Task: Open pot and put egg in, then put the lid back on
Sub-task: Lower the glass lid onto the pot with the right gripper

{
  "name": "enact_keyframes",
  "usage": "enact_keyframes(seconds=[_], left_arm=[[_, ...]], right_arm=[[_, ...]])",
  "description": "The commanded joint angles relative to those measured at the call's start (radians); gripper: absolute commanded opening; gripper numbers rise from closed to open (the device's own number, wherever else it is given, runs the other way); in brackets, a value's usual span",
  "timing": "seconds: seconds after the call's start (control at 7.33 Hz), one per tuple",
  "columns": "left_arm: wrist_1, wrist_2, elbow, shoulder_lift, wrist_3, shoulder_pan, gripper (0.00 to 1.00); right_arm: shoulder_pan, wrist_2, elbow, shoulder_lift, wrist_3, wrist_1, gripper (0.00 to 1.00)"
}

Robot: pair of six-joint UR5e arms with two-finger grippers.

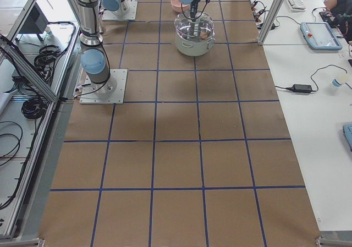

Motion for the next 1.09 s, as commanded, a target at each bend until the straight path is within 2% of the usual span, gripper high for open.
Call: enact_keyframes(seconds=[0.0, 0.95], left_arm=[[-0.002, 0.003, -0.018, 0.025, -0.007, -0.004, 1.00], [-0.001, 0.006, -0.019, 0.024, -0.007, -0.001, 1.00]], right_arm=[[0.006, -0.001, 0.002, 0.015, -0.009, -0.020, 0.40], [0.003, -0.004, 0.017, 0.032, -0.049, -0.022, 0.40]])
